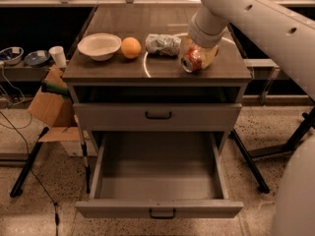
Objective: Pick coke can from middle drawer and place on counter
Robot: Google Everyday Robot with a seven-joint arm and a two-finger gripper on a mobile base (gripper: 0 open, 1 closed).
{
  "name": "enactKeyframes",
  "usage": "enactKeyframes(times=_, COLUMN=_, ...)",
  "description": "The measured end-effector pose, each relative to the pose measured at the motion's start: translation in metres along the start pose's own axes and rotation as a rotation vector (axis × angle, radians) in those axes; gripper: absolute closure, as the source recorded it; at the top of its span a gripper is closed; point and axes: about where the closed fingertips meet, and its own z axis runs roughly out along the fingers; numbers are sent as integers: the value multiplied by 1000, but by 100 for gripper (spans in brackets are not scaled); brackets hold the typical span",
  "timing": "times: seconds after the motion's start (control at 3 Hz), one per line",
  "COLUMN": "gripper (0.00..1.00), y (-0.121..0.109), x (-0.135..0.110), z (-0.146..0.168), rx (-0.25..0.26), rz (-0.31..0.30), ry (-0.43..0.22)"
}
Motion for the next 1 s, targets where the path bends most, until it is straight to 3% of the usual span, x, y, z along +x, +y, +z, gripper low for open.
enactKeyframes(times=0.33, gripper=63, y=4, x=2, z=1, rx=15, rz=31, ry=11)
enactKeyframes(times=0.67, gripper=31, y=5, x=3, z=2, rx=18, rz=46, ry=15)
enactKeyframes(times=1.0, gripper=8, y=5, x=3, z=2, rx=18, rz=46, ry=15)
